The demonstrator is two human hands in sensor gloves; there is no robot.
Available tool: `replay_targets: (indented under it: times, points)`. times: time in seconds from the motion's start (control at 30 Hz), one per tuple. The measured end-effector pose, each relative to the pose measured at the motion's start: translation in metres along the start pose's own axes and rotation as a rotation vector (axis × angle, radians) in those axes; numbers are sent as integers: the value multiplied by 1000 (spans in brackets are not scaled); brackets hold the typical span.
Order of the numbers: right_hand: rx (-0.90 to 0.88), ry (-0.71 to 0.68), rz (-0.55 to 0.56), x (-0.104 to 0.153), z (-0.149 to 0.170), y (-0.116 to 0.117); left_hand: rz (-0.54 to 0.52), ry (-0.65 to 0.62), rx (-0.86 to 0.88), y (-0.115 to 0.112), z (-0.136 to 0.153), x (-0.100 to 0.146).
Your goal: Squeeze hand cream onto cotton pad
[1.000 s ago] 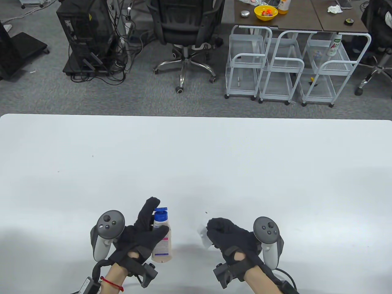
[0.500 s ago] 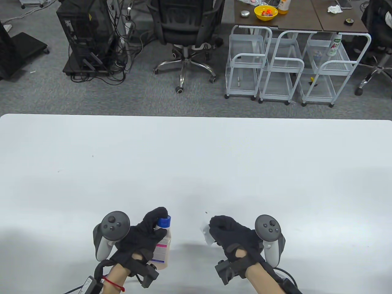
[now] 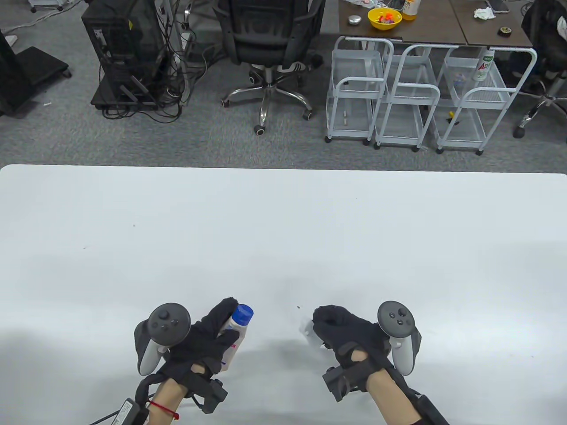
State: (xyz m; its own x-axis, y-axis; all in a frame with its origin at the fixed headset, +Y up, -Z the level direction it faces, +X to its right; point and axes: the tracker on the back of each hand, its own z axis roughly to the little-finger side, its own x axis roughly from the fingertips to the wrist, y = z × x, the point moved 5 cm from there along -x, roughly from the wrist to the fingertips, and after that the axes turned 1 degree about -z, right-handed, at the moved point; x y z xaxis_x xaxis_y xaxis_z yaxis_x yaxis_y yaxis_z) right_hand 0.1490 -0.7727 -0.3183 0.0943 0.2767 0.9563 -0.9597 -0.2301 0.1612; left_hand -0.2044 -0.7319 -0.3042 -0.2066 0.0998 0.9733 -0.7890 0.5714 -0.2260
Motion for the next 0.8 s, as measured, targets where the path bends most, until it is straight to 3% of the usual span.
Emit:
replay_targets:
  times: [0.17,0.27,0.47,0.8]
  points:
    - [125,59,66,-9,7,-27,-71,45,-158,8,3,0]
    - [273,90,168,-10,9,-44,-80,61,-265,8,3,-1]
    - [505,111,366,-7,5,-67,-56,64,-311,0,3,-1]
    - [605,127,512,-2,6,-85,-3,63,-352,-11,4,-4]
